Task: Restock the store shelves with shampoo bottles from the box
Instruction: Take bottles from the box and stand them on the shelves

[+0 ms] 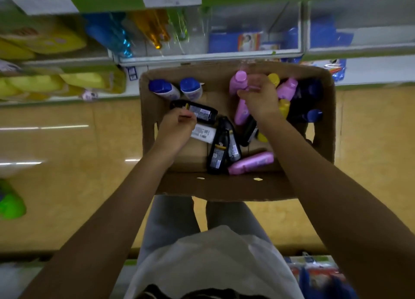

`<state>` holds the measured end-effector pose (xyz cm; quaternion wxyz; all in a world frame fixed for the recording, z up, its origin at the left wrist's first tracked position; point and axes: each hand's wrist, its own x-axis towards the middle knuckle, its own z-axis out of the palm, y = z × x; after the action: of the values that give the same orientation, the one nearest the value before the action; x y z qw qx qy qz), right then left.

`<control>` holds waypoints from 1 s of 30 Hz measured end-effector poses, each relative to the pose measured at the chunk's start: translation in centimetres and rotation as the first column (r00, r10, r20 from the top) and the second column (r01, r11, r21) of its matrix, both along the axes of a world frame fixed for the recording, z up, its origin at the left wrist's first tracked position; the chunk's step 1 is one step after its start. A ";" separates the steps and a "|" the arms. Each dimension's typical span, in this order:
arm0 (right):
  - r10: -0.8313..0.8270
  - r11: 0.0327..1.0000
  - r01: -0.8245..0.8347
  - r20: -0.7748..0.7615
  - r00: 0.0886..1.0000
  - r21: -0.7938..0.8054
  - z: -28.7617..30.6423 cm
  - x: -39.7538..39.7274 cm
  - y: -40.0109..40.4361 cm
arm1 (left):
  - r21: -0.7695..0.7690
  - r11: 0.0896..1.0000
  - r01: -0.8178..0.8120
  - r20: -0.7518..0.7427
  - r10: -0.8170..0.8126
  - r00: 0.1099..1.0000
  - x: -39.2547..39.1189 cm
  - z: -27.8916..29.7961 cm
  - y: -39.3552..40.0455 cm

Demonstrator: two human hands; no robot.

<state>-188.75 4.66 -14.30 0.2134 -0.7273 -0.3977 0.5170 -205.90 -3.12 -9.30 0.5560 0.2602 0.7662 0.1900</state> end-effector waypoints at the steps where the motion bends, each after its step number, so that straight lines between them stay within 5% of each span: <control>1: 0.019 1.000 -0.020 0.039 0.999 0.013 -0.8 0.0 0.7 | -0.011 1.000 0.008 0.002 -0.008 1.000 0.1 -0.3 0.2; 7: 0.191 0.966 -0.239 0.354 0.915 0.095 -4.7 -0.4 3.4 | -0.025 1.000 -0.001 -0.005 0.001 1.000 -0.3 -1.4 0.6; 12: 0.217 0.939 -0.308 0.432 0.875 0.153 -6.1 -0.8 2.0 | -0.051 0.999 -0.001 -0.025 0.000 1.000 -0.6 -1.6 -0.1; 16: 0.376 0.858 -0.508 0.581 0.722 0.077 -7.1 -0.4 1.1 | -0.066 0.998 0.006 -0.023 -0.008 1.000 -0.6 -1.5 -0.7; 22: 0.571 0.710 -0.701 0.640 0.514 -0.069 -9.0 -1.6 1.2 | -0.081 0.997 -0.012 -0.020 0.011 1.000 -0.1 -1.8 -1.7; 30: 0.545 0.695 -0.714 0.708 0.449 -0.082 -11.4 -3.3 1.0 | -0.143 0.989 -0.037 -0.027 0.033 0.999 -0.2 -3.7 -4.2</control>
<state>-192.01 5.68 -25.66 -0.0764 -0.6314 -0.7449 0.2015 -206.07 -7.29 -13.00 0.5605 0.2083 0.7891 0.1407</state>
